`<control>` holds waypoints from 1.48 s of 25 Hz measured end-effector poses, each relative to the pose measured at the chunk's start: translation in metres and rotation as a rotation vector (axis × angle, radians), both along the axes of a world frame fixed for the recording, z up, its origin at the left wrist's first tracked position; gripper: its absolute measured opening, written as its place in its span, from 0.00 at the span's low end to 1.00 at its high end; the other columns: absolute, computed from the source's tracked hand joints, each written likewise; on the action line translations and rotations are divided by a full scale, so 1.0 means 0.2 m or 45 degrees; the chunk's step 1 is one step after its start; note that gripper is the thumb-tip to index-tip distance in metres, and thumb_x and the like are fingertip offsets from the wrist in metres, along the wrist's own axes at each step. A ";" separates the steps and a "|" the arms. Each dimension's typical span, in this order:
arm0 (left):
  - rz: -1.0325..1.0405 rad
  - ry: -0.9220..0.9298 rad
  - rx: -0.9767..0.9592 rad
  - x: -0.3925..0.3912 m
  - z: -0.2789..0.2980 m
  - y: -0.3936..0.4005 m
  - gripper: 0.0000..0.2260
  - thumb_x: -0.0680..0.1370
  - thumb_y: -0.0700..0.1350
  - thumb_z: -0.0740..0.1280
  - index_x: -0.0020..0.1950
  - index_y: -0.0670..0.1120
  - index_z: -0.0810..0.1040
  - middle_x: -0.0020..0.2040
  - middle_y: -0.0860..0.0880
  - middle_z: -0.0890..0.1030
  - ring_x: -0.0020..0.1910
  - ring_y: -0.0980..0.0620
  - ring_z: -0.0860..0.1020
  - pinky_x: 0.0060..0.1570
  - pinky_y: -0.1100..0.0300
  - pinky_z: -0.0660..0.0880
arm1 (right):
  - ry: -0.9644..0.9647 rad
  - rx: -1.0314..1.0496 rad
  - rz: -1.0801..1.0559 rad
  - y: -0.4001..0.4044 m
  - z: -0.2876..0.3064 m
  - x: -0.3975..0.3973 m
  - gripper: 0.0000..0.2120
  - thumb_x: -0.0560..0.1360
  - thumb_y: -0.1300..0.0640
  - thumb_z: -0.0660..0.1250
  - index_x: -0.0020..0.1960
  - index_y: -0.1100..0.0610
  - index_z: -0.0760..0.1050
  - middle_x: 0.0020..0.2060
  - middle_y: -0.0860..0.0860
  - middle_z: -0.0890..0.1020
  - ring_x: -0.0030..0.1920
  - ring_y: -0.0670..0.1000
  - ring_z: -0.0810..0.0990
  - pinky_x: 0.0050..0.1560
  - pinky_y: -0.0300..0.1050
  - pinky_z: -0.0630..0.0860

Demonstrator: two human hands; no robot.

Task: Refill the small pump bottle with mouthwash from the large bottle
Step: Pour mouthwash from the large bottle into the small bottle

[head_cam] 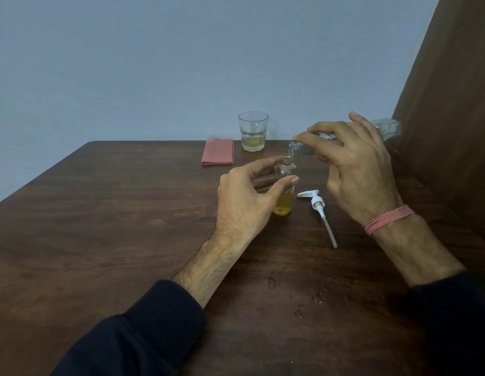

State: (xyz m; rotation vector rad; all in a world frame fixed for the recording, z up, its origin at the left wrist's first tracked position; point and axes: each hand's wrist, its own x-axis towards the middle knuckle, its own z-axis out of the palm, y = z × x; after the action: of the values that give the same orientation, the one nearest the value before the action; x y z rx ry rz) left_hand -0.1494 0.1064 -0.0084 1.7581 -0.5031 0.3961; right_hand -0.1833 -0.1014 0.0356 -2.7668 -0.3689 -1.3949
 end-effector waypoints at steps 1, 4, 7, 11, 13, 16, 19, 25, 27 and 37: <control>-0.004 0.000 -0.005 0.00 0.00 0.00 0.24 0.76 0.54 0.85 0.70 0.52 0.88 0.60 0.56 0.91 0.58 0.67 0.88 0.58 0.65 0.85 | -0.003 -0.005 -0.002 0.00 0.00 0.00 0.35 0.72 0.77 0.72 0.74 0.51 0.81 0.67 0.55 0.83 0.67 0.61 0.81 0.84 0.61 0.61; -0.001 0.004 -0.009 0.00 0.01 0.00 0.23 0.76 0.54 0.85 0.70 0.52 0.88 0.60 0.56 0.91 0.57 0.68 0.88 0.58 0.67 0.85 | -0.004 -0.019 -0.004 0.00 0.00 0.00 0.34 0.72 0.77 0.72 0.73 0.52 0.81 0.67 0.55 0.84 0.67 0.62 0.81 0.84 0.63 0.62; -0.012 0.015 -0.009 -0.01 0.01 0.00 0.23 0.76 0.55 0.85 0.70 0.53 0.88 0.59 0.57 0.91 0.57 0.68 0.88 0.57 0.67 0.85 | 0.010 -0.020 -0.009 0.00 0.01 -0.01 0.35 0.73 0.77 0.72 0.74 0.51 0.81 0.67 0.55 0.83 0.68 0.62 0.81 0.84 0.63 0.61; -0.011 0.016 0.000 -0.01 0.01 0.00 0.24 0.76 0.55 0.85 0.70 0.53 0.88 0.60 0.56 0.91 0.57 0.67 0.88 0.58 0.64 0.86 | 0.022 -0.018 -0.013 0.01 0.01 -0.01 0.35 0.73 0.77 0.70 0.74 0.51 0.81 0.67 0.55 0.83 0.68 0.61 0.81 0.84 0.64 0.62; -0.007 0.022 0.007 0.00 0.01 0.00 0.24 0.76 0.56 0.84 0.71 0.54 0.88 0.61 0.57 0.91 0.58 0.67 0.88 0.58 0.63 0.86 | 0.025 -0.016 -0.018 0.01 0.01 -0.01 0.35 0.73 0.77 0.71 0.74 0.51 0.81 0.68 0.54 0.83 0.68 0.61 0.81 0.84 0.64 0.62; -0.008 0.028 0.005 -0.01 0.01 0.00 0.24 0.76 0.56 0.84 0.70 0.54 0.88 0.60 0.58 0.91 0.58 0.68 0.87 0.58 0.65 0.86 | 0.027 -0.010 -0.016 0.01 0.01 -0.01 0.35 0.73 0.77 0.70 0.74 0.51 0.81 0.68 0.55 0.83 0.68 0.61 0.81 0.84 0.63 0.61; -0.011 0.033 -0.001 -0.01 0.01 0.00 0.23 0.76 0.56 0.85 0.70 0.55 0.88 0.59 0.58 0.91 0.56 0.69 0.87 0.57 0.65 0.86 | 0.017 -0.017 -0.018 0.01 0.01 -0.02 0.35 0.72 0.77 0.71 0.74 0.51 0.81 0.67 0.55 0.83 0.68 0.61 0.81 0.84 0.63 0.62; 0.007 0.029 0.014 -0.02 0.02 0.00 0.24 0.76 0.55 0.84 0.70 0.54 0.88 0.60 0.57 0.91 0.58 0.68 0.88 0.59 0.65 0.85 | 0.019 -0.013 -0.013 0.01 0.01 -0.02 0.36 0.72 0.78 0.71 0.74 0.51 0.81 0.67 0.55 0.83 0.68 0.61 0.81 0.83 0.64 0.62; 0.011 0.028 0.023 -0.02 0.02 0.00 0.24 0.76 0.55 0.84 0.70 0.54 0.88 0.61 0.57 0.91 0.58 0.67 0.87 0.59 0.66 0.85 | 0.019 -0.017 -0.016 0.01 0.02 -0.02 0.36 0.72 0.78 0.71 0.74 0.51 0.81 0.67 0.55 0.83 0.68 0.61 0.81 0.83 0.64 0.62; 0.038 0.007 0.023 -0.02 0.02 -0.01 0.23 0.76 0.55 0.85 0.70 0.54 0.88 0.62 0.55 0.91 0.58 0.69 0.87 0.56 0.70 0.84 | 0.027 -0.022 -0.017 0.01 0.02 -0.01 0.35 0.73 0.77 0.71 0.74 0.51 0.81 0.68 0.55 0.83 0.68 0.61 0.81 0.84 0.64 0.62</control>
State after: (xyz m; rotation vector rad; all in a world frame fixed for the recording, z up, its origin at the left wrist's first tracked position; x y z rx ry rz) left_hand -0.1529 0.1049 -0.0040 1.7849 -0.4789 0.4089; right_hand -0.1862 -0.1001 0.0392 -2.8007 -0.3642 -1.3711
